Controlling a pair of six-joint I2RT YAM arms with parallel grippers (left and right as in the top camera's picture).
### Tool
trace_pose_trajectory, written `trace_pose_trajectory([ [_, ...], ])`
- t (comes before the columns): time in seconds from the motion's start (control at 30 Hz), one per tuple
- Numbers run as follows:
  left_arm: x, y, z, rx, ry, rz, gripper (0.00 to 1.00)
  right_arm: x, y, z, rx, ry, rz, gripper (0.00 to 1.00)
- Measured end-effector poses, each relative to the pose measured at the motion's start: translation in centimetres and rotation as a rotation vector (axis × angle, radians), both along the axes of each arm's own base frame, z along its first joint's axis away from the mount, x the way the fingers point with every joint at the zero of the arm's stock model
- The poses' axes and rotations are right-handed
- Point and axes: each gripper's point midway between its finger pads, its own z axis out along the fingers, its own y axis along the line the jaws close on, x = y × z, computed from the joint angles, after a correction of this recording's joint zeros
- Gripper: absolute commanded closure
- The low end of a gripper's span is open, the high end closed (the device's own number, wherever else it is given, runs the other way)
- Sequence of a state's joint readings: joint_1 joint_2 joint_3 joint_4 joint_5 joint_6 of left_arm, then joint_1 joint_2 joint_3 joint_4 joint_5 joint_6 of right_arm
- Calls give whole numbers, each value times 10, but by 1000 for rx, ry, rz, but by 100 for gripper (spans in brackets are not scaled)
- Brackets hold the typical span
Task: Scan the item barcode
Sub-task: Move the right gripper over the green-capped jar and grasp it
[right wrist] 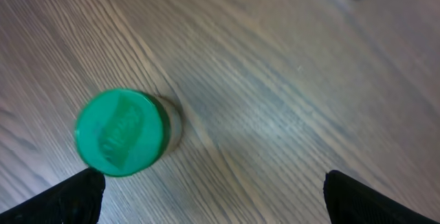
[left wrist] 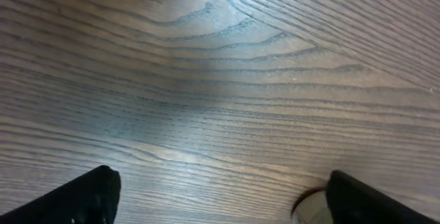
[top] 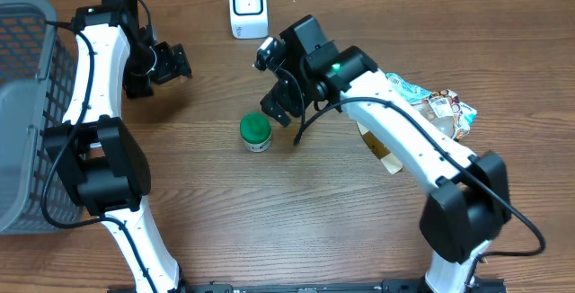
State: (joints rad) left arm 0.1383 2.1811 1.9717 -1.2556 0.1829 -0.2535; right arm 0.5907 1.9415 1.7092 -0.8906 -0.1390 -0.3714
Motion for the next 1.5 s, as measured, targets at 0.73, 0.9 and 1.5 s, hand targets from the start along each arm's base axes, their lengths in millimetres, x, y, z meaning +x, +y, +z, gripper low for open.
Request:
trace_pose_trajectory([
  [0.73,18,10,2,51,-68,30,1,-2,1,-11,-29,10,21,0],
  [0.9,18,10,2,50,-68,33,0,-2,12,-7,-15,-21,51,0],
  [1.5,18,10,2,50,-68,34,0,-21,59,-44,-55,-33,159,0],
])
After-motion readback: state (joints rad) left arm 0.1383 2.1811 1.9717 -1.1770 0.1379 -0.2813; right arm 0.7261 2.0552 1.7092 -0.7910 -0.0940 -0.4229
